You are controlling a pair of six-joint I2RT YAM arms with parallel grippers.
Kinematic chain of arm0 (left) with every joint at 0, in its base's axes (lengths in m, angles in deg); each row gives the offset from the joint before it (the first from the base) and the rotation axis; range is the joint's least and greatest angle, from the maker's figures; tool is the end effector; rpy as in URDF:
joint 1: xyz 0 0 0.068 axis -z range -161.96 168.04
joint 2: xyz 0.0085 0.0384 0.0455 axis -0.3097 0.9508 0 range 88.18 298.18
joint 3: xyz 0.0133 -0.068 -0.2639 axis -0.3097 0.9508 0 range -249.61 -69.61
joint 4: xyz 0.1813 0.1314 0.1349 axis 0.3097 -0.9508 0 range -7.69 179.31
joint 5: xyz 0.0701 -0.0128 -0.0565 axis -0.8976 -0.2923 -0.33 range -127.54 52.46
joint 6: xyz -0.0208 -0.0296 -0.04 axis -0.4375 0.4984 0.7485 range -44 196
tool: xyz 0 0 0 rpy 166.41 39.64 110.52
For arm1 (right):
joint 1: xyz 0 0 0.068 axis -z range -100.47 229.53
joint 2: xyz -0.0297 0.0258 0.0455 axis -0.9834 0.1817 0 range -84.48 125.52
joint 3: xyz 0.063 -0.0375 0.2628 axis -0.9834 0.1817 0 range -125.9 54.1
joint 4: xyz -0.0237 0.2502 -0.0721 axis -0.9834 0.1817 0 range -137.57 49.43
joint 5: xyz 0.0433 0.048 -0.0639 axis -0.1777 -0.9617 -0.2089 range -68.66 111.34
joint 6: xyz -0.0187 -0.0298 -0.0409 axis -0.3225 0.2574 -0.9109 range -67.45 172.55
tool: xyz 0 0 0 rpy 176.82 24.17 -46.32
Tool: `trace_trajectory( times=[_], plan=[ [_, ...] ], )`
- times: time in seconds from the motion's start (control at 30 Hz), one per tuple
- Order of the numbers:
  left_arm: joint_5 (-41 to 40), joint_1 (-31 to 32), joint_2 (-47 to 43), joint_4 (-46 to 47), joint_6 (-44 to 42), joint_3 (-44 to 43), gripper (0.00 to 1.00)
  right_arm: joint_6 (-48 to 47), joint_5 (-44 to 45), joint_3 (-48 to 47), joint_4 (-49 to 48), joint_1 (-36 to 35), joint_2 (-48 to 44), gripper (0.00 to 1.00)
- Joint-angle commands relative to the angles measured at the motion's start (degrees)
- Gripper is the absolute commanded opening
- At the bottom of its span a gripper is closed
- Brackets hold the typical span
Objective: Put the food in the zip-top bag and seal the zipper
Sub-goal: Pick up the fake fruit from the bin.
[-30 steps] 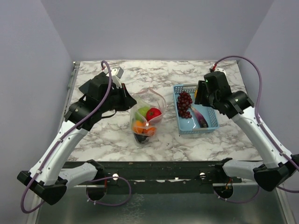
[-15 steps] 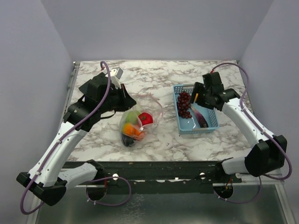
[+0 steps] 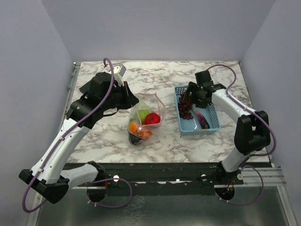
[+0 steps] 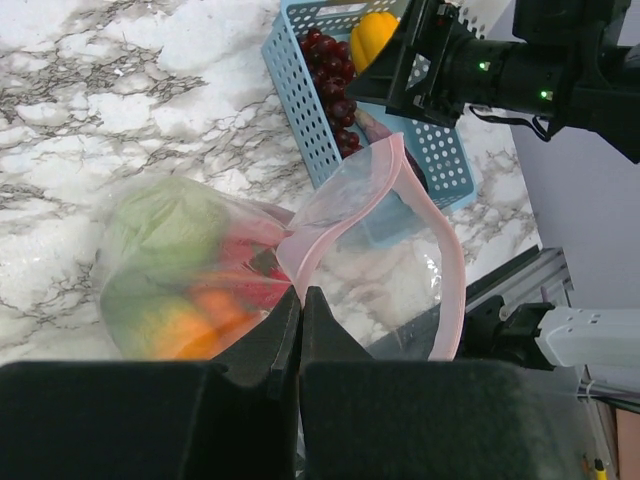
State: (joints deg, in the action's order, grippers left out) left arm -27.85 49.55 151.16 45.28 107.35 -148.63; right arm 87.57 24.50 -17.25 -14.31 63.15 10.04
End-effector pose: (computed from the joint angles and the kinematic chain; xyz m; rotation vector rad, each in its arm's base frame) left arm 0.1804 -0.1176 0.4229 0.1131 2.1601 -0.8335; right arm 0.3365 0.0969 0.2442 0.4385 2.5396 0.2731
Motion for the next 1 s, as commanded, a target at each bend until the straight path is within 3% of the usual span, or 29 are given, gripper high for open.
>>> trace_trajectory(
  times=[0.0,0.33,0.5,0.7,0.97],
  plan=[
    [1.4,-0.1,0.2,2.6,0.1,-1.1,0.00,1.1,-1.7,-2.0,-3.2,0.5,4.1,0.84],
    [2.2,-0.1,0.1,4.2,1.9,1.8,0.00,2.3,-2.1,-3.3,-5.8,0.5,12.5,0.77],
    [2.9,-0.1,-0.2,4.6,2.8,2.8,0.00,2.6,-2.7,-2.7,-7.4,0.5,15.0,0.55],
    [2.6,-0.1,-1.2,4.8,3.5,4.0,0.00,1.8,-2.6,-1.7,-8.2,0.5,14.4,0.02],
    [2.1,-0.1,-1.5,4.8,3.4,4.3,0.00,-0.1,-1.6,0.0,-9.6,0.5,7.8,0.00]
  ],
)
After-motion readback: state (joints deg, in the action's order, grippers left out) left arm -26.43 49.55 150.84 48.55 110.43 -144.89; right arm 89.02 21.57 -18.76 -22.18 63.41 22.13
